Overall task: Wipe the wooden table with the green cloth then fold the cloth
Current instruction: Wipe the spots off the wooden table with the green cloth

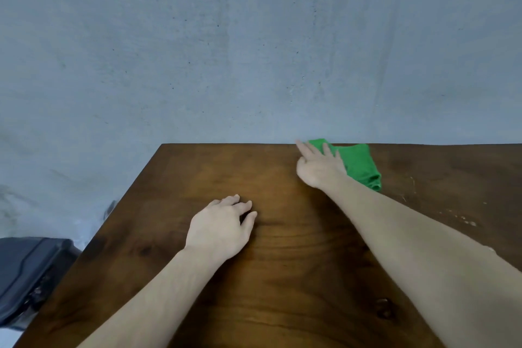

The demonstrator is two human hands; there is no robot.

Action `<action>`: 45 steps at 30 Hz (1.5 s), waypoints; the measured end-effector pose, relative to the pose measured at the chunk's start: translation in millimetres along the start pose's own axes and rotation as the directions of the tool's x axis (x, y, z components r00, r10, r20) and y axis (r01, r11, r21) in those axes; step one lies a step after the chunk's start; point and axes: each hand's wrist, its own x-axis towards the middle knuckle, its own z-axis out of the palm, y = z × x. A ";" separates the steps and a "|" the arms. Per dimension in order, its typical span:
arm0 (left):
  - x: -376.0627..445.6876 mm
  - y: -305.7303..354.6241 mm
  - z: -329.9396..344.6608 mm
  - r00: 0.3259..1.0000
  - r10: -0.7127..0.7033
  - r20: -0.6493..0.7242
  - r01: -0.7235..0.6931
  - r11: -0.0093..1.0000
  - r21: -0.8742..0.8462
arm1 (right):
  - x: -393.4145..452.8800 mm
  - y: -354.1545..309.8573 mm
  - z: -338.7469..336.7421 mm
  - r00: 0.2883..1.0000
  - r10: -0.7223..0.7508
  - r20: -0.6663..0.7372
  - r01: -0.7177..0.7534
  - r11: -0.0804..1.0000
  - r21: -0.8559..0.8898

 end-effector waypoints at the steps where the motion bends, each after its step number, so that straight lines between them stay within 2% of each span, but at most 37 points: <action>1: 0.2 -0.6 1.1 1.000 0.000 -0.011 0.000 1.000 0.004 | 1.0 -14.3 1.4 0.998 -0.057 -0.012 0.058 0.998 0.033; 3: 0.6 -1.8 3.7 1.000 -0.003 -0.025 0.003 1.000 0.012 | 0.8 -36.5 4.5 0.980 -0.197 -0.017 0.198 0.978 0.066; 6: -0.3 -2.4 3.7 0.999 -0.007 -0.036 0.007 1.000 0.017 | -1.4 -48.8 8.4 0.911 -0.412 0.021 0.409 0.909 0.083; 8: -0.3 -2.4 2.1 1.000 -0.004 -0.018 0.004 1.000 0.019 | -1.5 -45.6 9.9 0.900 -0.433 0.044 0.433 0.901 0.025; 10: 0.5 -1.9 1.0 1.000 0.000 0.008 0.000 1.000 0.025 | 1.0 -35.5 8.1 0.936 -0.347 0.055 0.349 0.937 -0.026; 14: 6.0 -3.8 -2.6 0.998 -0.001 0.058 -0.001 1.000 0.029 | 8.5 6.1 -2.3 0.984 -0.174 0.031 0.174 0.985 0.015; 18: 10.2 -3.4 -7.9 0.996 -0.010 0.089 0.006 0.999 0.047 | 3.4 53.6 -10.7 0.999 0.032 0.010 -0.032 0.999 0.007; 20: 11.2 -2.0 -9.3 0.996 -0.007 0.094 0.002 0.999 0.051 | -1.2 66.7 -17.5 0.991 0.118 -0.057 -0.121 0.992 -0.038; 22: 12.5 -1.6 -10.4 0.995 0.008 0.097 -0.013 0.999 0.053 | -3.4 69.2 -21.0 0.980 0.101 -0.174 -0.116 0.990 -0.081; 23: 12.7 -2.0 -10.8 0.995 0.013 0.094 -0.018 0.998 0.052 | -3.9 67.1 -20.2 0.981 0.071 -0.181 -0.083 0.995 -0.060; 25: 12.8 -2.7 -11.1 0.996 0.022 0.090 -0.027 0.998 0.049 | -3.1 59.0 -11.2 0.994 0.051 -0.098 -0.049 0.999 0.024; 27: 12.0 -2.6 -10.5 0.995 0.028 0.090 -0.033 0.998 0.050 | 2.6 50.7 0.4 0.996 0.079 -0.037 -0.078 0.997 0.020; 32: 7.2 -2.4 -7.6 0.997 0.030 0.066 -0.033 0.999 0.039 | 18.4 22.3 3.1 0.994 0.109 -0.024 -0.109 0.994 0.008; 34: 6.8 -3.5 -7.7 0.998 0.028 0.049 -0.029 0.999 0.035 | 17.4 3.5 6.9 0.999 0.032 -0.040 -0.033 0.999 -0.016; 36: 7.3 -4.4 -7.3 0.999 0.029 0.033 -0.030 0.999 0.038 | 11.3 -24.5 11.5 0.992 -0.123 -0.029 0.123 0.992 -0.020; 40: 7.1 -6.9 -3.6 0.999 0.046 0.018 -0.046 0.998 0.044 | 1.3 -84.1 20.8 0.892 -0.445 0.076 0.448 0.894 -0.017; 42: 9.3 -9.3 -3.8 0.998 0.055 0.012 -0.055 0.997 0.051 | 4.2 -90.3 22.4 0.866 -0.490 0.099 0.494 0.869 -0.020; 45: 14.2 -7.6 -6.3 0.999 0.026 0.031 -0.028 0.998 0.057 | 15.2 -60.3 13.0 0.887 -0.453 0.095 0.459 0.887 -0.056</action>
